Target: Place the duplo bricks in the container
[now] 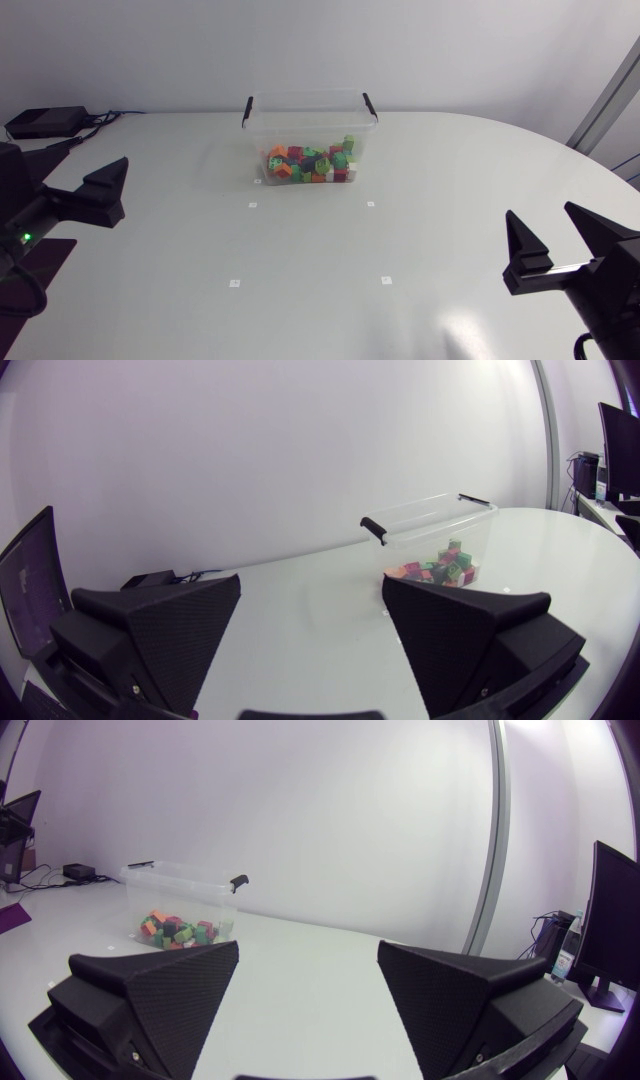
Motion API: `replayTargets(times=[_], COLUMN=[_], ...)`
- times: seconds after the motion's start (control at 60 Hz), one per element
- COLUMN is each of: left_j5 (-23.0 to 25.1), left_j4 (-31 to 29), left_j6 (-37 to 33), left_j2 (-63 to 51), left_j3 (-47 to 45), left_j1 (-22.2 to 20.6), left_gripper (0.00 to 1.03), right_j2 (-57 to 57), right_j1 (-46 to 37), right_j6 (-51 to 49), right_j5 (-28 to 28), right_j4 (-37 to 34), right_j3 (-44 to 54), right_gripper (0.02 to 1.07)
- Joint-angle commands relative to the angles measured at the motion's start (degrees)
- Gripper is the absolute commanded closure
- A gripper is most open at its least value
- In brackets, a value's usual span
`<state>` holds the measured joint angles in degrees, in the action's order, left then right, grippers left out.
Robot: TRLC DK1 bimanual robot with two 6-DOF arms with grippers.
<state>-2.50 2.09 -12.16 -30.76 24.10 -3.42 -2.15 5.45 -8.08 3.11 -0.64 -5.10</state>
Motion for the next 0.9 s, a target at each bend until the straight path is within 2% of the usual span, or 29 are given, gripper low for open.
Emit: replayTargets(times=[0.0,0.883], left_j5=[-0.42,2.35], left_j4=[1.09,-1.92], left_j6=[0.47,11.56], left_j2=[2.82,29.31], left_j3=[-3.03,-23.00], left_j1=[0.84,3.29], left_gripper=[0.05,0.06], right_j2=[0.95,2.09], right_j1=[-0.64,-5.20], right_j6=[-0.52,7.63], right_j5=[0.58,-2.92], right_j4=[-0.13,0.60], right_j3=[2.01,4.94], right_gripper=[0.07,0.07])
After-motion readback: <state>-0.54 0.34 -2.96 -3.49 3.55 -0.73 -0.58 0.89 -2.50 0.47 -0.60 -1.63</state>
